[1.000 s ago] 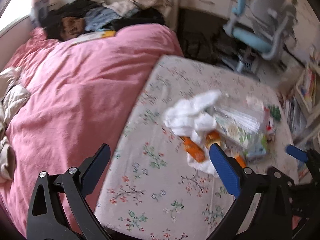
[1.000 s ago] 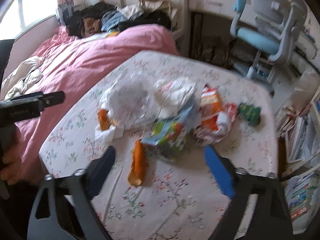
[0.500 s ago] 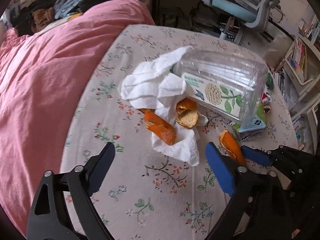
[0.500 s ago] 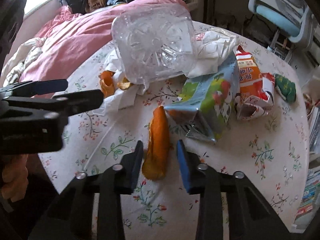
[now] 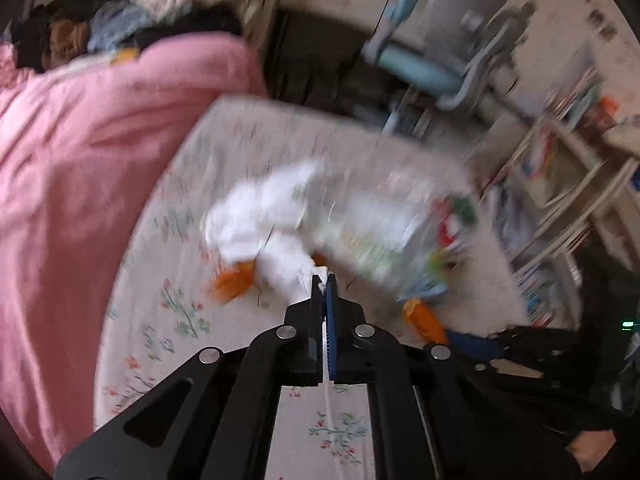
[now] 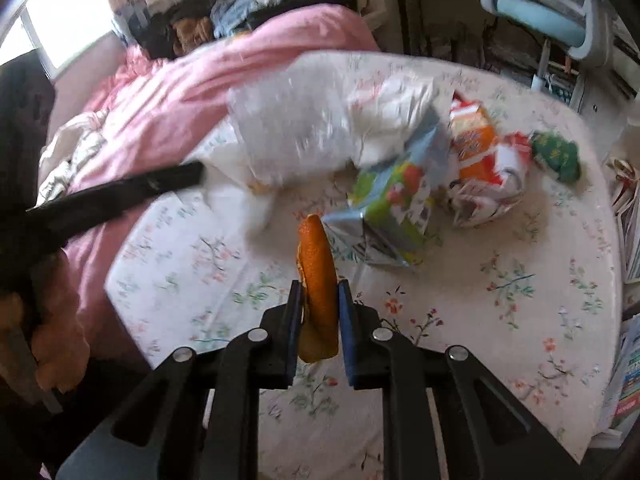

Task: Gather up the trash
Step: 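Carry tissue and peel down to the yellow bin and open both tools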

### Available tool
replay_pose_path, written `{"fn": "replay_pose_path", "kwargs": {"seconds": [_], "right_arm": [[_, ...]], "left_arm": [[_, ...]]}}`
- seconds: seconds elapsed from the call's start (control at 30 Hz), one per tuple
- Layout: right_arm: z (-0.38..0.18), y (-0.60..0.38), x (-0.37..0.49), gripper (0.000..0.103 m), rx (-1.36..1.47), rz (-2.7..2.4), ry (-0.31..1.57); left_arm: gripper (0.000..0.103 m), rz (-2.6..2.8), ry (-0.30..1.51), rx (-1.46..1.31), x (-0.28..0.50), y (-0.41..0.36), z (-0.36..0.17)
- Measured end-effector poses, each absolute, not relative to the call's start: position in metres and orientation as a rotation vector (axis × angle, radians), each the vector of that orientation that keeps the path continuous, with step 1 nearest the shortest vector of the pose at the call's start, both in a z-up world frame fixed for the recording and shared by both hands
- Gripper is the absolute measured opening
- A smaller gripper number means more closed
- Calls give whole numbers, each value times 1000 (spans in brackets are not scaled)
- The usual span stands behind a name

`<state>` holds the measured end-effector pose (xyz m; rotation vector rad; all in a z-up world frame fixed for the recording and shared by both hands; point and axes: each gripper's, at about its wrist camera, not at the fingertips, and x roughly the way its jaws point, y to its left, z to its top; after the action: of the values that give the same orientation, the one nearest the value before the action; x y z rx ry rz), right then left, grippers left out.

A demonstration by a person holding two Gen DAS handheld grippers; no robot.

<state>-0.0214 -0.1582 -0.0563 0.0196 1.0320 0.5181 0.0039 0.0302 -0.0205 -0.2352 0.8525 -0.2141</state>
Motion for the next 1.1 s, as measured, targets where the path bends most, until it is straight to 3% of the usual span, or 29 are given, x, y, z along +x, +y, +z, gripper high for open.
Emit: {"fn": "replay_pose_path", "kwargs": {"seconds": [0.23, 0.47, 0.87, 0.93, 1.0, 1.1], "right_arm": [[-48, -175, -65, 18, 124, 556, 1010], [-65, -172, -124, 18, 142, 630, 1098], [-120, -159, -177, 21, 18, 616, 1290], [-128, -163, -177, 26, 9, 589, 1328], [-129, -166, -176, 44, -2, 561, 1328], [-126, -176, -175, 55, -38, 497, 1307]], "left_arm": [[2, -319, 782, -369, -32, 60, 9], [2, -397, 793, -276, -101, 50, 29], [2, -540, 957, -308, -206, 18, 2], [2, -530, 994, -313, -210, 13, -12], [2, -530, 1061, -356, -212, 9, -33], [2, -502, 1147, -381, -213, 2, -60]]}}
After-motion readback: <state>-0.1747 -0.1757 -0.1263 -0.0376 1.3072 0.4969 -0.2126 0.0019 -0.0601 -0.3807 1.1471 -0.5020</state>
